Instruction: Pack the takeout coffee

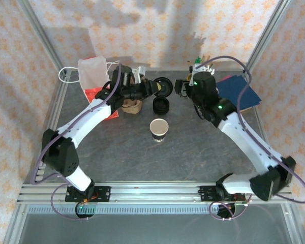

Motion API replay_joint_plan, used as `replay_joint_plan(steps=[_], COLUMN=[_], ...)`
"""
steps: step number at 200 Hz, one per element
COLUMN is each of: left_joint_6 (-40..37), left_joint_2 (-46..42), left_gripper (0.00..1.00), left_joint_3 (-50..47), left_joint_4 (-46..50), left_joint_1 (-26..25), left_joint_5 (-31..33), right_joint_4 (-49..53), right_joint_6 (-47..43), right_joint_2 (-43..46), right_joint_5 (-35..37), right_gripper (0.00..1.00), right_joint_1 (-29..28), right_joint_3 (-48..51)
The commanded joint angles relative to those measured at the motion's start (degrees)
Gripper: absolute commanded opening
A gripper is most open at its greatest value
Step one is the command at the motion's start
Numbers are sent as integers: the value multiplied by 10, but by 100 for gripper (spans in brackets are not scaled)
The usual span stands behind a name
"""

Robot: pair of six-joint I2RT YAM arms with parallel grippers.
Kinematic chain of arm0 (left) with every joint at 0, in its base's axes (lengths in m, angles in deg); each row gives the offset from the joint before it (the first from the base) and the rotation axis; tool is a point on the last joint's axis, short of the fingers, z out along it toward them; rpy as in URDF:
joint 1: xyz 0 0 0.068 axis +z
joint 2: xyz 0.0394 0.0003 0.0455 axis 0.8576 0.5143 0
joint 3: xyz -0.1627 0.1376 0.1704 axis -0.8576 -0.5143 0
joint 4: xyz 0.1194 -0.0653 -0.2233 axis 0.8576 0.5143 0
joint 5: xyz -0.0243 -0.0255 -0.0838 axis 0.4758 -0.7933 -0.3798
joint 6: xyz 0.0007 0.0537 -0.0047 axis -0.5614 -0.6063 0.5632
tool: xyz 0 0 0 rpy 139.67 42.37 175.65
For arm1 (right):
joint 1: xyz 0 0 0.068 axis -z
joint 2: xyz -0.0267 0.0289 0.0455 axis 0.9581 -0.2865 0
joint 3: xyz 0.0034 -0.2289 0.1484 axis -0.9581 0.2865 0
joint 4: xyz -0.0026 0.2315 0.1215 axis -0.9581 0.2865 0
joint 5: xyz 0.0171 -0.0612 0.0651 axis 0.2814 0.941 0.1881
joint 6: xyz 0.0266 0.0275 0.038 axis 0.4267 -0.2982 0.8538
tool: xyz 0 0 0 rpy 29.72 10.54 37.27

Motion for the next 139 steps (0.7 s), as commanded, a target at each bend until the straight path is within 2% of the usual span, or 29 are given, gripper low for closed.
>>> replay_joint_plan(steps=[1, 17, 35, 45, 52, 70, 83, 107, 139], left_joint_6=[41, 56, 59, 67, 67, 55, 52, 47, 51], left_joint_2=[-38, -60, -80, -82, -78, -72, -81, -87, -93], left_gripper=[16, 16, 16, 15, 13, 13, 12, 12, 12], left_joint_3=[-25, -38, -35, -22, -13, 3, 4, 0, -11], left_joint_4=[-2, 22, 90, 154, 186, 259, 291, 316, 317], left_joint_1=[14, 24, 32, 39, 44, 46, 45, 45, 45], left_joint_5=[-1, -19, -21, -23, -43, -77, -66, -82, -88], right_joint_4=[-143, -234, -299, -307, -301, -294, -286, -249, -202], right_joint_6=[-148, -220, -327, -404, -494, -641, -684, -726, -795], right_joint_2=[39, 78, 96, 103, 109, 111, 105, 91, 94], right_joint_5=[-71, -120, -165, -195, -212, -202, -189, -196, -214], right_gripper=[50, 51, 50, 48, 48, 48, 48, 46, 46], right_joint_1=[-3, -5, -17, -27, -40, -68, -82, -99, -114], right_joint_3=[64, 123, 168, 186, 200, 222, 220, 202, 207])
